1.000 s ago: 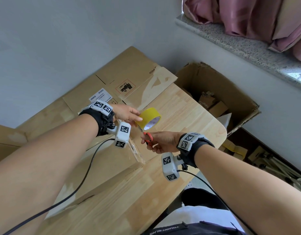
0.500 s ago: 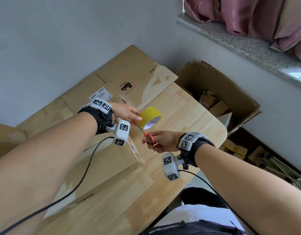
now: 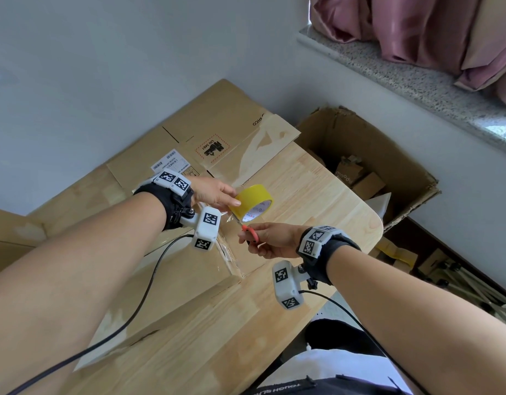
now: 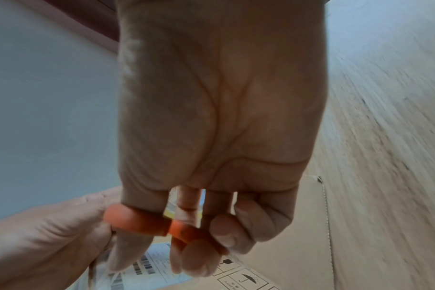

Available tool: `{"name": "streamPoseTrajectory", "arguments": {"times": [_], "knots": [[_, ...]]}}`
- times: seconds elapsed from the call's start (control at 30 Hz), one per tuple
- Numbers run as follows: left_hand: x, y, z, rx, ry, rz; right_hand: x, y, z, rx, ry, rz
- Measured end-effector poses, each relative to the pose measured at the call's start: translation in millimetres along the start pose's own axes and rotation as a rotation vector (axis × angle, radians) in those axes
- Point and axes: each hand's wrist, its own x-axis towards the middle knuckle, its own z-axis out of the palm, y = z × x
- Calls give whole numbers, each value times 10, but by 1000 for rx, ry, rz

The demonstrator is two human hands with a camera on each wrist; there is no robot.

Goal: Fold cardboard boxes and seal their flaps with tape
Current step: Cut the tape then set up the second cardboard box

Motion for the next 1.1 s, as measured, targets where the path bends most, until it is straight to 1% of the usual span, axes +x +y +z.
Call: {"name": "streamPoseTrajectory", "arguments": {"times": [0.13,0.27,0.5,0.6,0.67,0.77,0.9,0.93,0.97,1.0,1.03,1.1], "knots": [[26,-22,-15,16,19,-8,34,-5,-16,-6,27,3],[11,-9,-19,-2,0,4,69,12,-33,-32,39,-8],[-23,31,-12,36,6,29,89,14,-96,-8,28,-60],[33,15,6,6,16,53,81,-17,-139,-6,9,-73],[53,-2,2,-18,3,49,53,-42,-173,-39,-12,-47],[69,-49,-31,-53,-6,16,7,-67,-229,-144,-71,55],[74,-22,-43,-55,13,8,-22,7,-398,-367,-70,193],[88,-28,-49,-60,23,10,-33,34,-445,-390,-35,235],[80,-21,-44,-60,25,16,-34,68,-503,-390,40,275],[88,-37,-51,-64,28,20,-37,102,-553,-367,156,301],[96,-54,-51,-59,29,21,-34,148,-600,-330,299,299],[100,-77,-50,-48,38,20,1,269,-714,-211,560,202]]}}
